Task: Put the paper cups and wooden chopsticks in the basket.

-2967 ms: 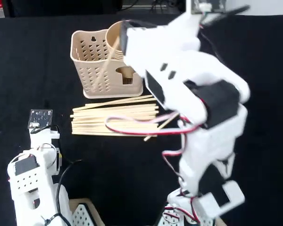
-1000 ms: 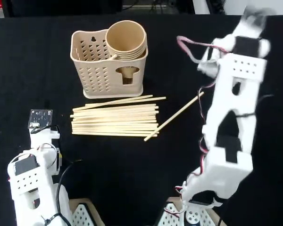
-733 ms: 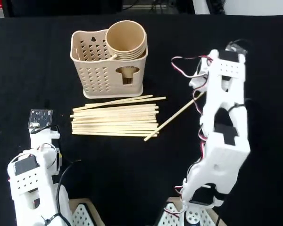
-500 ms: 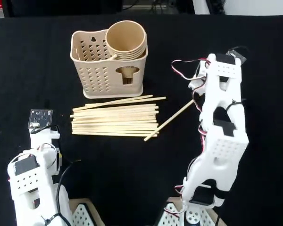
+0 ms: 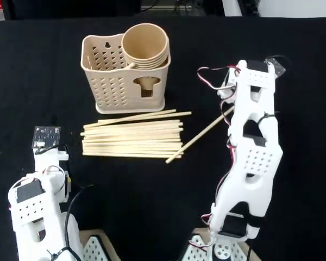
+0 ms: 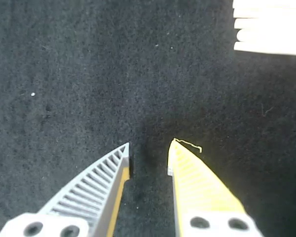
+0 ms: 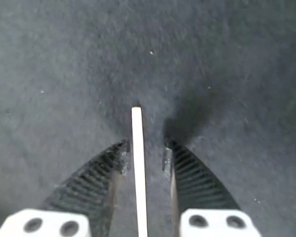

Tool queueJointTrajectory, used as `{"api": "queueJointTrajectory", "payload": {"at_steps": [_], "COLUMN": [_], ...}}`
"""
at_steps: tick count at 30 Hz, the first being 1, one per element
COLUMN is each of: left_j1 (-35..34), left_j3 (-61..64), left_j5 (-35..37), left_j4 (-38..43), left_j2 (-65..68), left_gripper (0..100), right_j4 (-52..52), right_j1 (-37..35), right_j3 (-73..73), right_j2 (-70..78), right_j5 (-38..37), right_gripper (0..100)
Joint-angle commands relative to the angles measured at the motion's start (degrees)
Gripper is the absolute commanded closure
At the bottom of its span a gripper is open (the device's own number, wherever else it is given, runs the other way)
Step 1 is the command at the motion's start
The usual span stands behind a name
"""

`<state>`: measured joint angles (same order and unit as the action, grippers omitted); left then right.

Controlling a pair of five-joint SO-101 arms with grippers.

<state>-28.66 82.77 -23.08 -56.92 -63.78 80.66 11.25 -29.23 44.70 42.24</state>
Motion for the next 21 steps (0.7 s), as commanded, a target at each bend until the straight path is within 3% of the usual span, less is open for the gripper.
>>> {"api": "queueJointTrajectory", "payload": {"at_steps": [1,6,10,13,21], "left_j1": [-0.6,-0.6,-0.6,-0.6,-0.6], "left_j3": [-0.2,-0.2,-0.2,-0.2,-0.2], "left_j5": [-0.4,-0.4,-0.4,-0.4,-0.4], "left_j4": [0.2,0.2,0.2,0.2,0.2], "left_j2": [-0.7,-0.7,-0.7,-0.7,-0.7], "left_gripper": [86,86,86,86,86], "right_j4": [-0.2,-0.1,-0.1,0.4,13.3], "right_j1": [0.7,0.7,0.7,0.8,1.1], "right_j3": [-3.6,-3.6,-3.6,-3.5,-13.3], "right_j2": [0.5,1.9,2.2,2.1,0.0], "right_j5": [0.5,0.0,-2.8,-5.4,-7.7], "right_gripper": [88.2,88.7,99.0,98.7,98.7]}}
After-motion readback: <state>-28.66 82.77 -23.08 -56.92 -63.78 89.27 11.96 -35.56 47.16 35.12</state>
